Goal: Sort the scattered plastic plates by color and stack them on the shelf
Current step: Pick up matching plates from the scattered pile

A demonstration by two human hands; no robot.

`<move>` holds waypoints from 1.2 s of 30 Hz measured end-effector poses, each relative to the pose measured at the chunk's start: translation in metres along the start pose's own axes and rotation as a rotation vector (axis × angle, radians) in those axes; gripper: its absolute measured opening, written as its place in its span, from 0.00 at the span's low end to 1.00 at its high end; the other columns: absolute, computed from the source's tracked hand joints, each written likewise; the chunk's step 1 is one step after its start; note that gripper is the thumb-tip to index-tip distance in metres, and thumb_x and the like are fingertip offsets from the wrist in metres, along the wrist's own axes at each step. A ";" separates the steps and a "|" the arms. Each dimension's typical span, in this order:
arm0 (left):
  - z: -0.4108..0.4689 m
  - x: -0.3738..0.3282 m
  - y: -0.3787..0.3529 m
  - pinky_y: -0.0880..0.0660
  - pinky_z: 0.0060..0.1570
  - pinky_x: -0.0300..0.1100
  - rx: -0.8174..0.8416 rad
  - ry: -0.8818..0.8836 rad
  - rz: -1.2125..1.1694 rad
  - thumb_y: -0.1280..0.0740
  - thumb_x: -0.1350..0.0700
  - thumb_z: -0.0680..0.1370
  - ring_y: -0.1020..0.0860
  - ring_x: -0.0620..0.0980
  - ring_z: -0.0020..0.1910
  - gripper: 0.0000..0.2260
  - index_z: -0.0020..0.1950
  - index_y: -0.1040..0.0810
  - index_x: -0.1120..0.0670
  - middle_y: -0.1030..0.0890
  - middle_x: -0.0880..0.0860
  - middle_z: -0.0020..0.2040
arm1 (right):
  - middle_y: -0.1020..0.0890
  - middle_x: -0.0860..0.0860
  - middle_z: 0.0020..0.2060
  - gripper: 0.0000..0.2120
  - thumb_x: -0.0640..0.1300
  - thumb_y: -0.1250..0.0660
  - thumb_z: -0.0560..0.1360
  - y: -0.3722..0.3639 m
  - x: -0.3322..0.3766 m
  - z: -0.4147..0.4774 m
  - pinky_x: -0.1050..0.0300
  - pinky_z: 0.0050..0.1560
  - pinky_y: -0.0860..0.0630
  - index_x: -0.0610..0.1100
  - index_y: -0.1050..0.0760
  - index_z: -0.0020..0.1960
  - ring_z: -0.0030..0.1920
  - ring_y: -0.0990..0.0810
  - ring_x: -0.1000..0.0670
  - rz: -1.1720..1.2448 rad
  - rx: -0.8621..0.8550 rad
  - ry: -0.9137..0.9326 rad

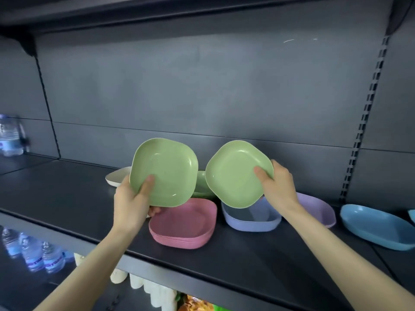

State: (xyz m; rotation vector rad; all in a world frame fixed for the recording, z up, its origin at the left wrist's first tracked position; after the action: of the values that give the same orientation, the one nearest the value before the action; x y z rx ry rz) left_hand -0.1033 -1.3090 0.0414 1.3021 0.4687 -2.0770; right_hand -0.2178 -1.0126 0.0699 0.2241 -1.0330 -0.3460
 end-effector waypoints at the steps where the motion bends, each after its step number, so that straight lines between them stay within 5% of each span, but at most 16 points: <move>1: 0.011 0.007 0.005 0.30 0.19 0.39 -0.003 0.008 -0.003 0.37 0.58 0.79 0.27 0.50 0.22 0.05 0.49 0.26 0.60 0.21 0.52 0.33 | 0.24 0.46 0.42 0.06 0.41 0.39 0.78 -0.012 0.001 0.006 0.65 0.22 0.28 0.37 0.28 0.49 0.39 0.26 0.50 0.024 0.014 -0.003; 4: 0.043 0.028 0.019 0.28 0.22 0.37 -0.008 0.028 0.017 0.37 0.55 0.79 0.22 0.54 0.41 0.07 0.52 0.24 0.56 0.22 0.59 0.50 | 0.24 0.46 0.41 0.08 0.40 0.39 0.78 -0.046 0.007 0.026 0.63 0.22 0.27 0.35 0.28 0.50 0.36 0.25 0.50 0.043 0.049 0.007; 6: 0.062 0.036 0.024 0.28 0.22 0.35 0.010 0.049 0.015 0.38 0.55 0.79 0.22 0.56 0.45 0.05 0.48 0.23 0.54 0.23 0.59 0.51 | 0.24 0.47 0.39 0.08 0.40 0.39 0.78 -0.068 0.013 0.039 0.61 0.23 0.26 0.35 0.28 0.49 0.32 0.25 0.50 0.035 0.060 0.013; 11: 0.092 0.058 0.036 0.25 0.25 0.38 0.082 0.115 -0.044 0.40 0.58 0.81 0.21 0.51 0.39 0.08 0.44 0.23 0.53 0.19 0.52 0.41 | 0.24 0.47 0.37 0.05 0.40 0.38 0.78 -0.117 0.019 0.057 0.69 0.21 0.32 0.38 0.29 0.45 0.31 0.26 0.52 -0.017 0.086 0.034; 14: 0.112 0.078 0.050 0.21 0.36 0.49 0.129 0.110 0.043 0.39 0.56 0.80 0.20 0.54 0.41 0.08 0.44 0.22 0.54 0.18 0.53 0.41 | 0.22 0.45 0.41 0.04 0.41 0.37 0.77 -0.140 0.023 0.064 0.61 0.21 0.27 0.39 0.27 0.47 0.36 0.23 0.49 -0.034 0.091 0.019; 19: 0.138 0.105 0.055 0.28 0.24 0.41 0.263 0.083 0.072 0.37 0.60 0.79 0.25 0.52 0.30 0.05 0.48 0.23 0.53 0.22 0.52 0.35 | 0.21 0.42 0.42 0.08 0.41 0.37 0.77 -0.164 0.033 0.066 0.60 0.21 0.26 0.36 0.26 0.49 0.36 0.23 0.48 -0.115 0.047 0.010; 24: 0.153 0.121 0.042 0.29 0.23 0.42 0.454 0.035 0.116 0.38 0.63 0.78 0.27 0.53 0.29 0.08 0.56 0.27 0.55 0.22 0.59 0.42 | 0.21 0.42 0.40 0.09 0.43 0.37 0.78 -0.162 0.034 0.050 0.55 0.22 0.24 0.36 0.27 0.48 0.29 0.22 0.46 -0.248 -0.068 -0.053; 27: 0.155 0.125 0.034 0.30 0.23 0.41 0.531 0.010 0.155 0.39 0.62 0.78 0.28 0.50 0.27 0.07 0.54 0.30 0.54 0.23 0.54 0.38 | 0.22 0.41 0.40 0.10 0.43 0.38 0.78 -0.154 0.038 0.034 0.57 0.21 0.25 0.35 0.27 0.48 0.30 0.22 0.46 -0.303 -0.170 -0.087; 29: 0.152 0.126 0.028 0.27 0.32 0.42 0.588 -0.003 0.198 0.39 0.62 0.78 0.24 0.50 0.34 0.08 0.56 0.31 0.53 0.22 0.50 0.40 | 0.22 0.40 0.40 0.10 0.42 0.38 0.78 -0.147 0.040 0.024 0.63 0.21 0.30 0.33 0.27 0.48 0.34 0.25 0.44 -0.337 -0.237 -0.110; 32: 0.149 0.130 0.017 0.24 0.49 0.50 0.668 -0.027 0.296 0.40 0.61 0.78 0.22 0.56 0.49 0.10 0.59 0.29 0.56 0.20 0.52 0.45 | 0.22 0.44 0.38 0.08 0.42 0.38 0.78 -0.140 0.044 0.013 0.56 0.31 0.29 0.37 0.28 0.47 0.39 0.24 0.40 -0.355 -0.276 -0.119; 36: 0.141 0.138 0.013 0.25 0.51 0.52 0.685 -0.042 0.444 0.40 0.58 0.77 0.24 0.60 0.52 0.11 0.59 0.31 0.56 0.22 0.55 0.51 | 0.22 0.46 0.38 0.05 0.43 0.37 0.77 -0.138 0.046 0.006 0.49 0.42 0.23 0.41 0.27 0.48 0.41 0.22 0.39 -0.334 -0.281 -0.139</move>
State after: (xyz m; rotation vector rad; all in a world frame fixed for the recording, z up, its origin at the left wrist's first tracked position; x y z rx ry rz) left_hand -0.2311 -1.4476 -0.0184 1.5447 -0.5646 -1.9242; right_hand -0.2260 -1.1581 0.0621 0.1195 -1.0706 -0.8125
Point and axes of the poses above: each hand's wrist, its own z-axis towards the middle knuckle, its own y-axis out of the back of the hand, x = y × z, the point moved 8 cm from there along z, towards the middle knuckle
